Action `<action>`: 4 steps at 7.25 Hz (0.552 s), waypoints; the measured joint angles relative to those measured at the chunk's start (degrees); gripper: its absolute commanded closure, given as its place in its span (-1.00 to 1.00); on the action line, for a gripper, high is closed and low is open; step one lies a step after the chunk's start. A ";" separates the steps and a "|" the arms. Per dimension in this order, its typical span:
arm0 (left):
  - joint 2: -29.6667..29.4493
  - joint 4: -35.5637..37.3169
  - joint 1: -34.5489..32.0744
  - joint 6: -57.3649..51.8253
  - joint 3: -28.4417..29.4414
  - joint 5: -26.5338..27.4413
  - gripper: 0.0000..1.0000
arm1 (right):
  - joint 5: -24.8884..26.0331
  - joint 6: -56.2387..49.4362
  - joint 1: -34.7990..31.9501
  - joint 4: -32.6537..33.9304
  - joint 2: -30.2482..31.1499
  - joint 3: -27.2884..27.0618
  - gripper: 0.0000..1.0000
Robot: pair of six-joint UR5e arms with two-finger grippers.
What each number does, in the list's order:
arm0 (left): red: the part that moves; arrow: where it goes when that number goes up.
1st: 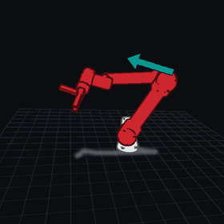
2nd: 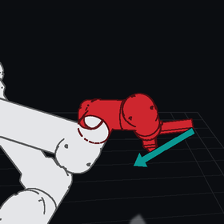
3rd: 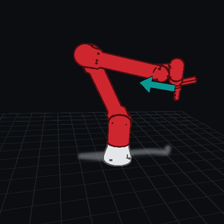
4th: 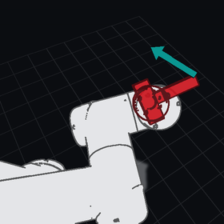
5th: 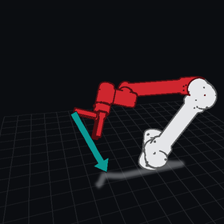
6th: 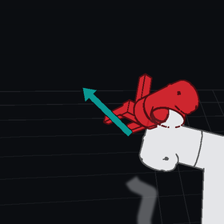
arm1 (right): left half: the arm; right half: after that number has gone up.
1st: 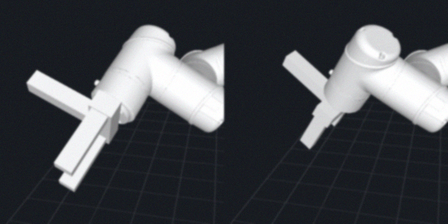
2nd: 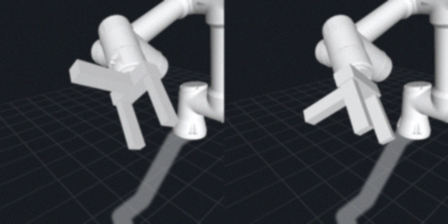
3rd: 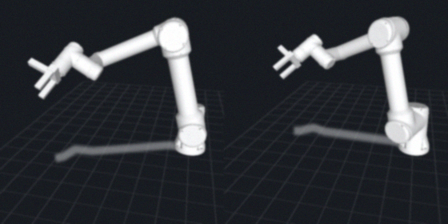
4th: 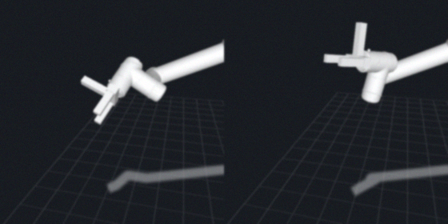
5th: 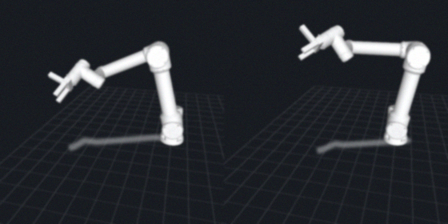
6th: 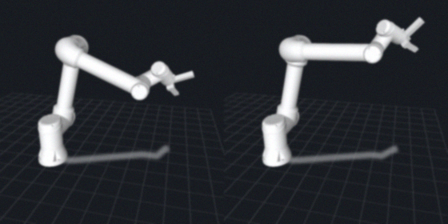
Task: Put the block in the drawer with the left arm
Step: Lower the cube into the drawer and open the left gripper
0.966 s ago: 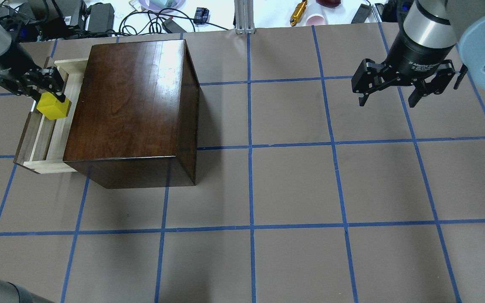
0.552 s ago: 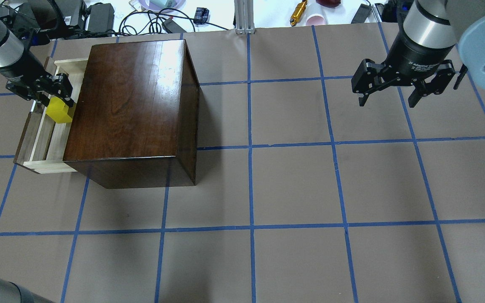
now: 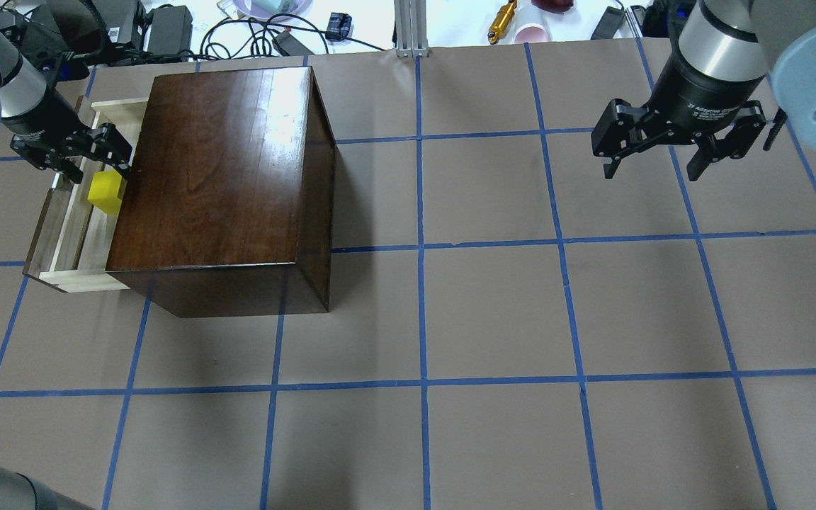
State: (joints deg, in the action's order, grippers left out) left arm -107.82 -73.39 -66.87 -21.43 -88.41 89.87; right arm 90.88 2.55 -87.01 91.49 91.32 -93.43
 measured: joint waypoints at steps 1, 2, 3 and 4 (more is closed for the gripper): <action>1.08 -1.39 0.15 0.00 0.54 0.05 -1.00 | 0.00 0.00 0.00 0.00 0.00 0.00 -1.00; 2.66 -3.07 -0.02 0.11 0.94 0.06 -1.00 | 0.00 0.00 0.00 0.00 0.00 0.00 -1.00; 4.82 -5.81 -0.20 0.19 1.59 0.05 -1.00 | 0.00 0.00 0.00 0.00 0.00 0.00 -1.00; 7.39 -10.34 -0.31 0.25 2.96 0.17 -1.00 | 0.00 0.00 0.00 0.00 0.00 -0.01 -1.00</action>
State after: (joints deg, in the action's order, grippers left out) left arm -100.43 -83.73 -67.17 -21.18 -85.45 90.04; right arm 90.88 2.55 -87.01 91.49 91.32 -93.44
